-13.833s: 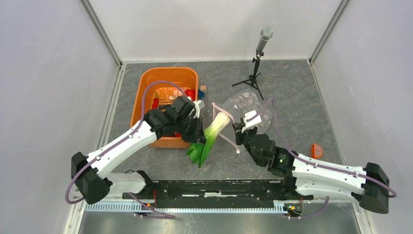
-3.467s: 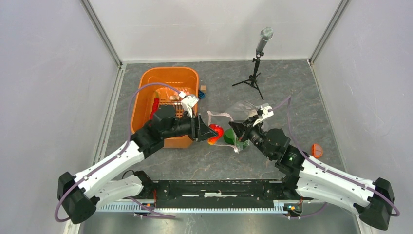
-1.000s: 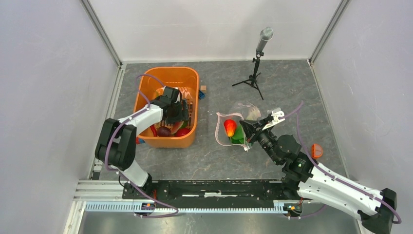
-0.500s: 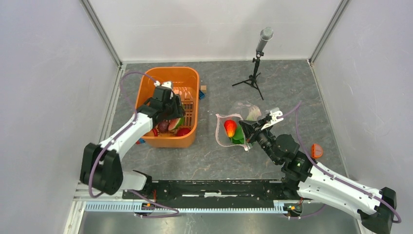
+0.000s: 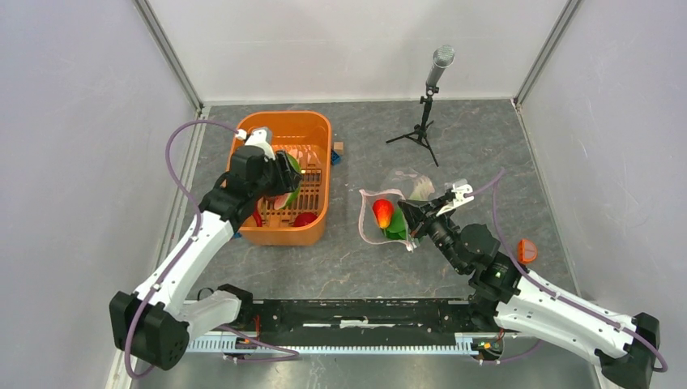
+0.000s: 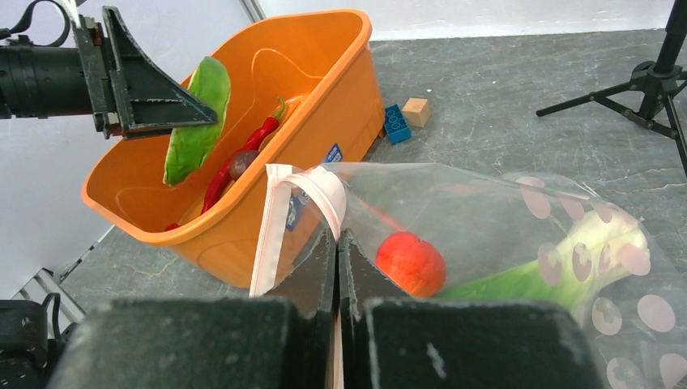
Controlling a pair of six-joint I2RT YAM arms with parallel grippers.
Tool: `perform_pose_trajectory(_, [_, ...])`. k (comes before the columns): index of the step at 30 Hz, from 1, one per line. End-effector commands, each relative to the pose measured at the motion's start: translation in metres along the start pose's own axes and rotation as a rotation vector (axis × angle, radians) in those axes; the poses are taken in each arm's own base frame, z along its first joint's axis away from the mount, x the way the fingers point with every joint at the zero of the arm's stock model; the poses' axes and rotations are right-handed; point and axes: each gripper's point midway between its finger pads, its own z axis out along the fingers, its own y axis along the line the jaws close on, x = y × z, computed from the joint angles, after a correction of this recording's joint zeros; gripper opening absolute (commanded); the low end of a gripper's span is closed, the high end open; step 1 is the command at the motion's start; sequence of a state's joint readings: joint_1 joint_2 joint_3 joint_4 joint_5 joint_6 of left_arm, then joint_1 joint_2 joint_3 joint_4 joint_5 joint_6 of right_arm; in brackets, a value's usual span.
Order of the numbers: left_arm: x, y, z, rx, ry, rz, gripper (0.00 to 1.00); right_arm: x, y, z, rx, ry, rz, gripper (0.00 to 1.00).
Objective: Place the food in the zip-top bag and seal the zipper
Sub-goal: Place the fake fruit in the zipper food storage bag.
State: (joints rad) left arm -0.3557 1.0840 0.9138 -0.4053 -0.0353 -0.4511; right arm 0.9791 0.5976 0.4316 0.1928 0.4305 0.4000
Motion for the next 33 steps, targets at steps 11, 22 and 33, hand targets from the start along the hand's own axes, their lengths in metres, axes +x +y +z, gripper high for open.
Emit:
perform_pose_trajectory(11, [-0.004, -0.106, -0.066, 0.615, 0.057, 0.058, 0.4, -0.012, 0.011, 0.004, -0.037, -0.038, 0.048, 0.0])
perform_pose_trajectory(22, [0.05, -0.163, -0.13, 1.027, 0.299, 0.178, 0.42, -0.008, 0.017, 0.008, -0.057, -0.028, 0.066, 0.0])
perform_pose_trajectory(33, [0.107, -0.189, -0.098, 0.86, 0.442, 0.251, 0.38, -0.005, 0.022, 0.009, -0.082, -0.02, 0.074, 0.0])
